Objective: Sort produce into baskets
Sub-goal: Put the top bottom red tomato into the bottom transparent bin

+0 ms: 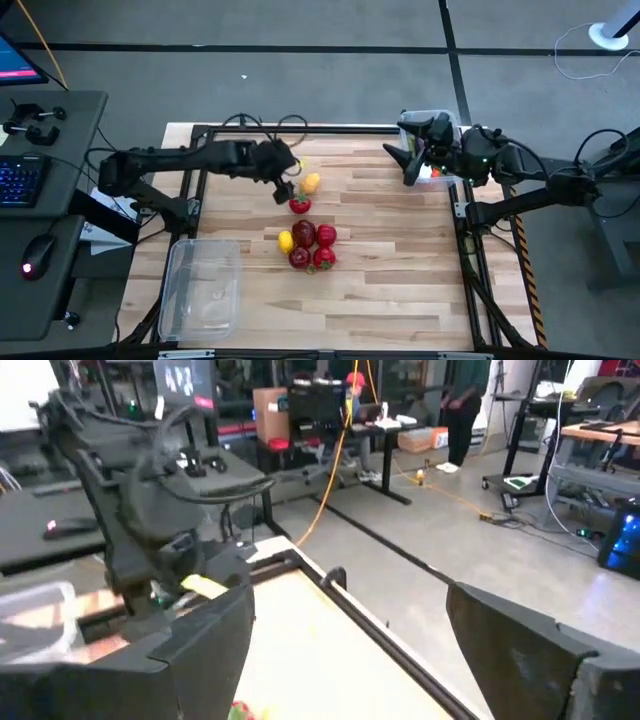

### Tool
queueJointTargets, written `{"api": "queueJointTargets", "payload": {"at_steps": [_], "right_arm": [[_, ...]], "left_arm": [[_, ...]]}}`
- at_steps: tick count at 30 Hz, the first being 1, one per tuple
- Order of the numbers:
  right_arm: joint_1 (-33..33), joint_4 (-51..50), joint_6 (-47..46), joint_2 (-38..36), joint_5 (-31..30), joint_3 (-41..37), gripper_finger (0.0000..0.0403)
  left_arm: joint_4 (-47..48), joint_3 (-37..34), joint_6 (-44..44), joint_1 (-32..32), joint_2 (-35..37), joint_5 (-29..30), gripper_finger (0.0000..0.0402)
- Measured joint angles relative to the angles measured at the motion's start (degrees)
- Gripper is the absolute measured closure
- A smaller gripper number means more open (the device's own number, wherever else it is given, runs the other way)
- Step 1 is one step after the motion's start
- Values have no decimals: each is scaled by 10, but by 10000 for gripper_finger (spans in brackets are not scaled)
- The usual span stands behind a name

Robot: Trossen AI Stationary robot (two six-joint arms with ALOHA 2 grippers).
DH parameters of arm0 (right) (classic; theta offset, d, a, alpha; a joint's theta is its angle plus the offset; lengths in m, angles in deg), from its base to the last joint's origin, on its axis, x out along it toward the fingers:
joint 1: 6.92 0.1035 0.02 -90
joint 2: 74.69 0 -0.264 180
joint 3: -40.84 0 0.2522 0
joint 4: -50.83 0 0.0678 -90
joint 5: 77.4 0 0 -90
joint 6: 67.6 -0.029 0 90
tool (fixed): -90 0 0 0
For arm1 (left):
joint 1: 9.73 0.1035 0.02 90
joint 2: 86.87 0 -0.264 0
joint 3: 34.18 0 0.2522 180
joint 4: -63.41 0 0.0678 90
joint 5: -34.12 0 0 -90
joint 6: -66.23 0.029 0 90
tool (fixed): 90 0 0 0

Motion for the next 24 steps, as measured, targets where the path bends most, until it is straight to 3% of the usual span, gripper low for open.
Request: {"api": "queueJointTargets", "payload": {"at_steps": [8, 14, 24], "right_arm": [[0, -43, -1, 0, 0, 0, 79], [0, -44, -16, 0, 0, 0, 79], [0, -43, -46, 0, 0, 0, 79]], "left_arm": [[-65, -76, 4, -54, -14, 10, 46], [-119, -97, 79, -46, -15, -14, 46], [-137, -97, 103, -11, -35, -47, 19]]}}
